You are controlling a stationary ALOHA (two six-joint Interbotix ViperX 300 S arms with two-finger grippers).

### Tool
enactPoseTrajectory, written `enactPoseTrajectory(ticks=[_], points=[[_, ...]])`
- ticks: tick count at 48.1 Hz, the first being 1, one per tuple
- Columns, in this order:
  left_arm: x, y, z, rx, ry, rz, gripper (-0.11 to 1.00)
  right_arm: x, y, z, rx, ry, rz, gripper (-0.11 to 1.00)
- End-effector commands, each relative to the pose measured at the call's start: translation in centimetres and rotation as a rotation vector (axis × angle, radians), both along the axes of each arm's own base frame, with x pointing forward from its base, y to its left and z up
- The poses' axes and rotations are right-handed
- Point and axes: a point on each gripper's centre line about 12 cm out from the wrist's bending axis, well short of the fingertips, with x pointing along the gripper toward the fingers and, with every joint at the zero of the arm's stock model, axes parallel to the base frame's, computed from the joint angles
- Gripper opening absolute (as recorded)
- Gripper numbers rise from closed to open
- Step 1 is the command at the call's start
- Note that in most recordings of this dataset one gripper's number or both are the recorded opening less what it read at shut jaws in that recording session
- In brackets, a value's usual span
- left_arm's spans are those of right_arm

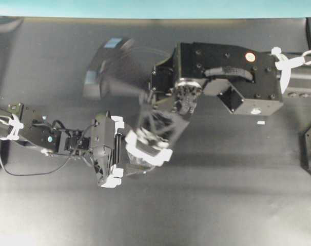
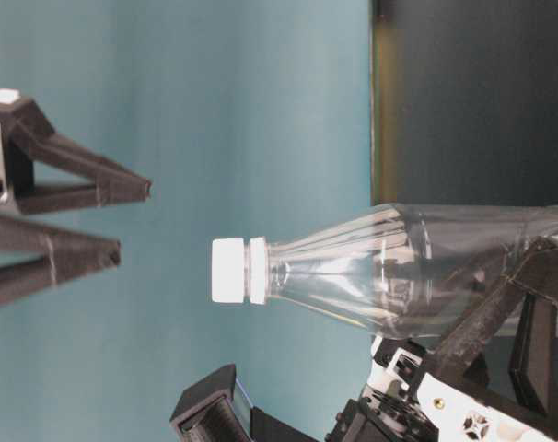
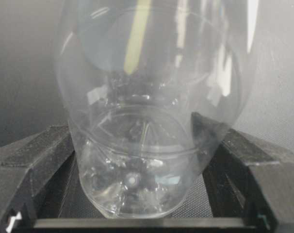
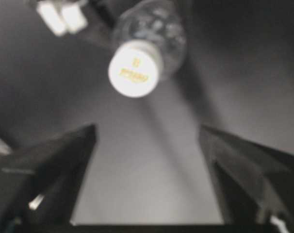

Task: Open the bottle cap by holding the bottle with the left arm and twisting the cap with the right arm.

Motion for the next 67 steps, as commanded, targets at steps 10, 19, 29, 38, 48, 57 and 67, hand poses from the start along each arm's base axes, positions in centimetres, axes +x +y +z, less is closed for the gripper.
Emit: enactPoseTrajectory(ticks=[10, 19, 29, 38, 48, 57, 67], points=[[-0.1, -0.5, -0.9, -0.001, 0.037, -0.013, 0.81, 0.8, 0.2, 0.2, 0.053, -0.029, -0.171, 0.79], [-0.1, -0.5, -0.9, 0.000, 0.037, -0.014, 0.81, 1.6, 0.7, -1.7, 0.064, 0.011, -0.178, 0.79], [-0.1, -0.5, -1.0, 0.000, 0.037, -0.013, 0.81, 2.5, 0.9, -3.3, 0.064, 0.033, -0.172, 0.79], [-0.1, -0.5, -1.0, -0.001, 0.037, -0.013, 0.81, 2.8, 0.9, -3.8, 0.065, 0.026, -0.172, 0.78], [-0.1, -0.5, -1.0, 0.000, 0.039, -0.013, 0.81, 2.8, 0.9, -4.6, 0.058, 0.044, -0.154, 0.53], [-0.1, -0.5, -1.0, 0.000, 0.039, -0.013, 0.81, 2.8, 0.9, -4.9, 0.049, 0.049, -0.121, 0.36], [-0.2, -0.5, -1.0, 0.000, 0.040, -0.013, 0.81, 2.6, 0.6, -4.9, 0.018, 0.054, 0.011, 0.36]])
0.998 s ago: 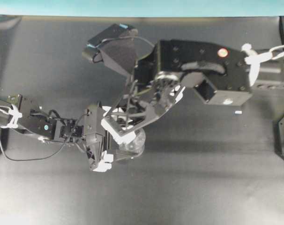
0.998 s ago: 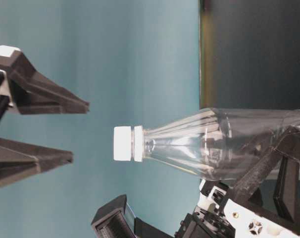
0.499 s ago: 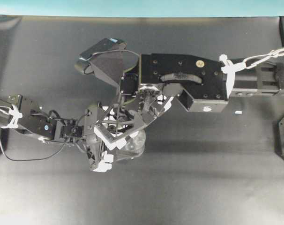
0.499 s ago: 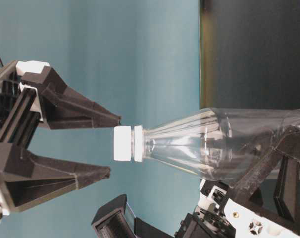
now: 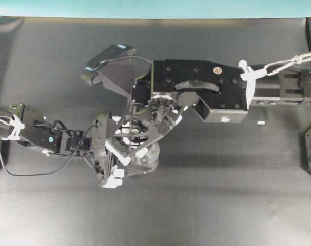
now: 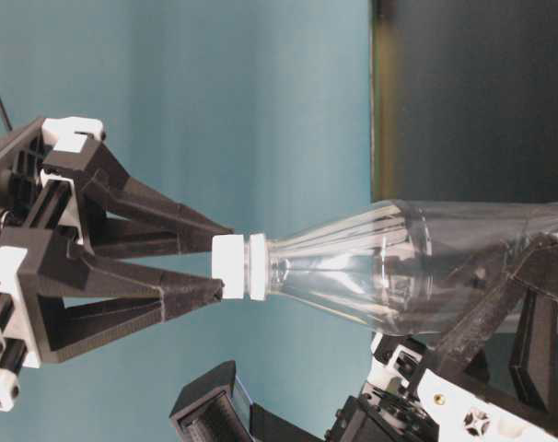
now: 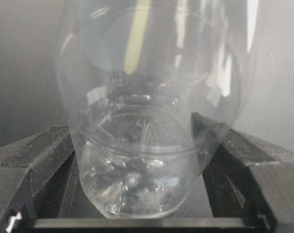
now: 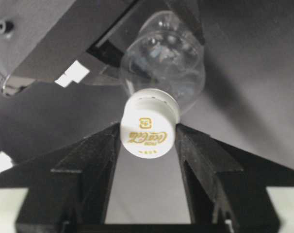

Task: Open the bottle cap by holding the bottle with the left arm and twisting the cap with the right arm.

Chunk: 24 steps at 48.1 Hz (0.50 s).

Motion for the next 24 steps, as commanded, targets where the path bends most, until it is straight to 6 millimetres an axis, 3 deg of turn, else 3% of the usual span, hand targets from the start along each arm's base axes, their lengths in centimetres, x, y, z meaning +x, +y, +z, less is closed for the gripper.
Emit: enactPoseTrajectory(ticks=[1, 24], points=[[-0.31, -0.44, -1.01, 0.001, 0.038, -0.012, 0.81, -0.10, 0.11, 0.05, -0.013, 0.000, 0.087, 0.36], [-0.32, -0.44, -1.02, 0.001, 0.040, -0.012, 0.81, -0.51, -0.30, 0.05, -0.139, -0.046, 0.764, 0.36]])
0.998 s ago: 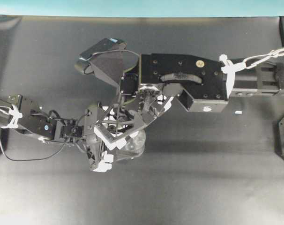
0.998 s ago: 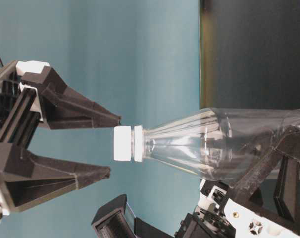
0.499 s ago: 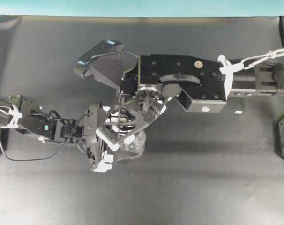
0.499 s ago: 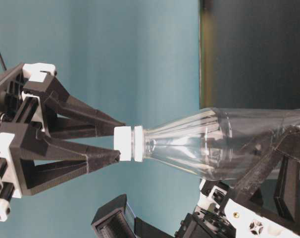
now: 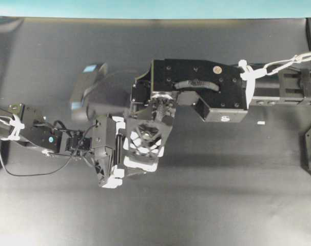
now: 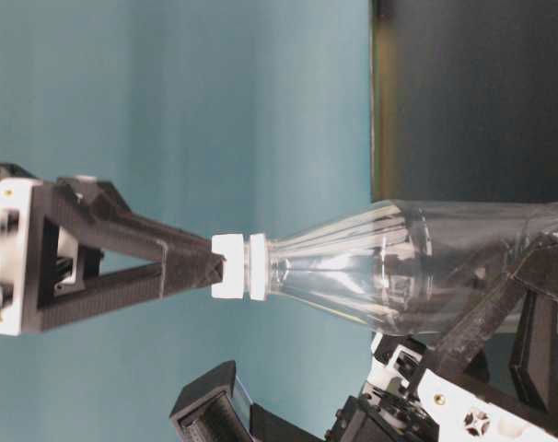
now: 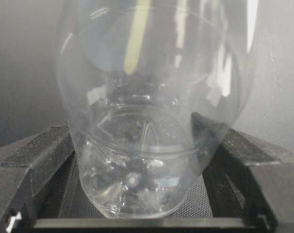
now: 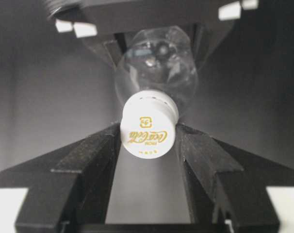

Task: Open the bottle cap by holding the bottle with the left arm and twisting the cap with the right arm.

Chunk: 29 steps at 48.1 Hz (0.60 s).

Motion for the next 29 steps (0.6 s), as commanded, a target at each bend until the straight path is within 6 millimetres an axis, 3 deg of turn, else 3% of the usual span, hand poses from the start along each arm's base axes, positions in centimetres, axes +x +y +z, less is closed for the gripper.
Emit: enactPoseTrajectory(ticks=[1, 19, 29], points=[[-0.30, -0.39, -1.01, 0.001, 0.038, -0.011, 0.81, -0.13, -0.26, -0.09, -0.024, 0.008, 0.095, 0.36], [-0.24, 0.00, -1.04, 0.004, 0.040, -0.002, 0.81, -0.32, -0.04, -0.20, -0.132, -0.015, 0.459, 0.36], [-0.19, 0.00, -1.00, 0.003, 0.038, -0.002, 0.81, -0.49, 0.08, -0.39, -0.139, -0.012, 0.511, 0.36]])
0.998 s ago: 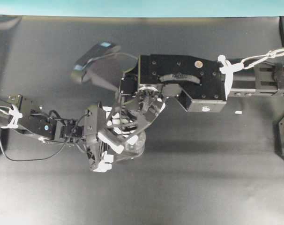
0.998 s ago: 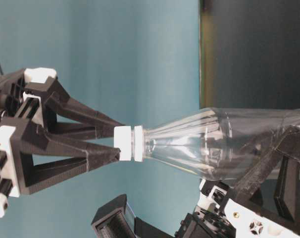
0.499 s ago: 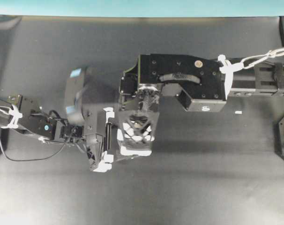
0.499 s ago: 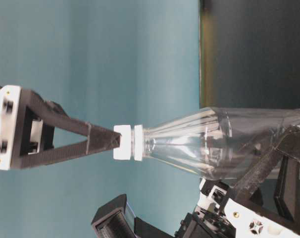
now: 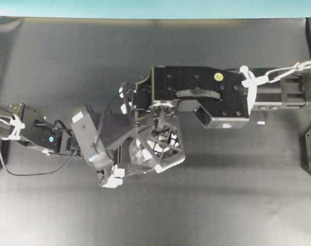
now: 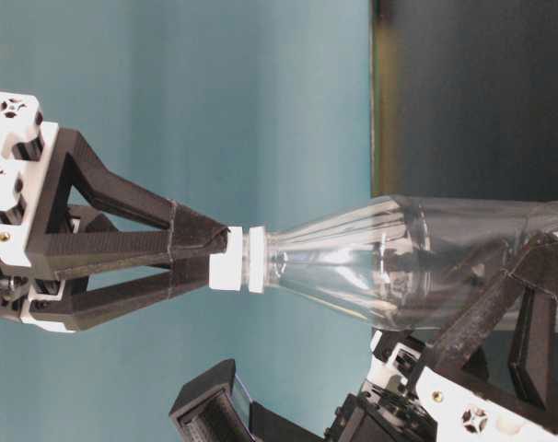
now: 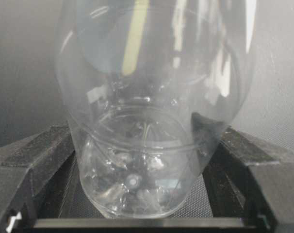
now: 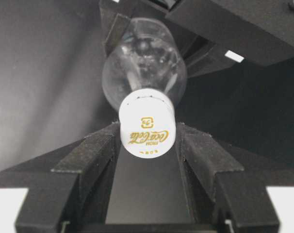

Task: Open the bottle cap by holding the bottle with the left arm and twisting the cap with the right arm.

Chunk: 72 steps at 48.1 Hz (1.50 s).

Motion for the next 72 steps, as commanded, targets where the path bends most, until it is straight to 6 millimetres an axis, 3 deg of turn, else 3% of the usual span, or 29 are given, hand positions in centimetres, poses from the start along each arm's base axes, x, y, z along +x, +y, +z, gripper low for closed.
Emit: enactPoseTrajectory(ticks=[1, 38, 40, 45, 49, 72], points=[[-0.3, -0.1, -1.0, 0.000, 0.040, -0.003, 0.81, 0.0, -0.1, -0.2, -0.010, 0.008, 0.016, 0.36], [-0.3, -0.1, -1.1, 0.001, 0.042, -0.003, 0.81, -0.5, -0.1, 0.9, 0.004, -0.039, -0.046, 0.37], [-0.3, -0.1, -1.0, 0.000, 0.040, -0.003, 0.81, -0.6, -0.1, 1.1, 0.005, -0.045, -0.047, 0.41], [-0.3, -0.1, -1.1, 0.001, 0.042, -0.003, 0.81, -0.7, -0.2, 1.4, 0.006, -0.072, -0.065, 0.69], [-0.3, -0.1, -1.0, 0.000, 0.040, -0.003, 0.81, -0.9, -0.2, 1.9, 0.010, -0.093, -0.082, 0.82], [-0.3, 0.0, -1.1, -0.001, 0.042, -0.001, 0.81, -2.7, -0.5, 3.4, 0.013, -0.113, -0.137, 0.81]])
